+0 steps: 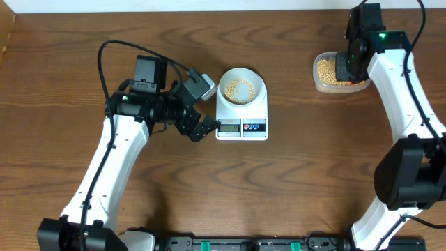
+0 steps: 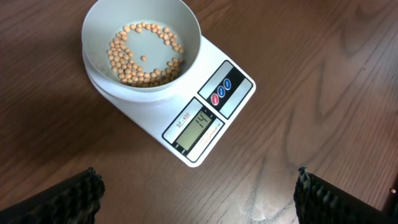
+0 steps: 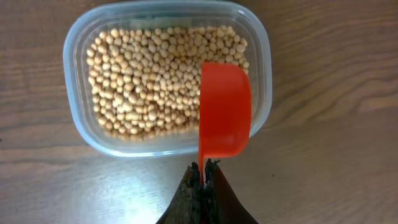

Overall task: Scoop item into bowl and weigh 50g on scale
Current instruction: 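Move the empty red scoop back to the soybean tub, then scoop soybeans again with the red scoop in the right gripper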

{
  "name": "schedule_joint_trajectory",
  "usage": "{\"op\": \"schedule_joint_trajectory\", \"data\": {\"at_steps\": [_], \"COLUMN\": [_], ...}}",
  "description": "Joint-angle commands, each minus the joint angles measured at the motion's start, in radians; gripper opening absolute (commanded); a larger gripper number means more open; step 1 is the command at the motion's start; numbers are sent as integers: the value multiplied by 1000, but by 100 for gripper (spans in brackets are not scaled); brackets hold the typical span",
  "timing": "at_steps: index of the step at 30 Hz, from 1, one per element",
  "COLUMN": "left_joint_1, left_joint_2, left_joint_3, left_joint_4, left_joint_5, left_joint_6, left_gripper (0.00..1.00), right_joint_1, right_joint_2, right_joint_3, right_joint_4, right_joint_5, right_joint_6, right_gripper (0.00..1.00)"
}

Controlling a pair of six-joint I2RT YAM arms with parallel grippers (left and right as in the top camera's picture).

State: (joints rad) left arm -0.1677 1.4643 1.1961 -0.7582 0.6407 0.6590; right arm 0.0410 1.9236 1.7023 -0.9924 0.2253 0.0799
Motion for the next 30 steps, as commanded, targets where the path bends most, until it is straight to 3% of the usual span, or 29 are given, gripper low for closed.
{"op": "schedule_joint_trajectory", "data": {"at_steps": [1,10,30], "left_joint_1": [-2,-2,-2], "left_joint_2": [0,0,0], "left_joint_3": [-9,-9,-9], "left_joint_4": [-2,-2,-2], "left_joint_5": [-5,-5,-5], "left_joint_6": [14,14,14], "left_gripper": [100,100,100], "right_joint_1": [-18,-39,-97], "right_joint_2": [-1,-1,4], "right_joint_3": [-37,-129,-174], "right_joint_4": [46,166,226], "right_joint_5": [19,0,-355], "right_joint_6": [16,16,9], "right_gripper": [2,1,1]}}
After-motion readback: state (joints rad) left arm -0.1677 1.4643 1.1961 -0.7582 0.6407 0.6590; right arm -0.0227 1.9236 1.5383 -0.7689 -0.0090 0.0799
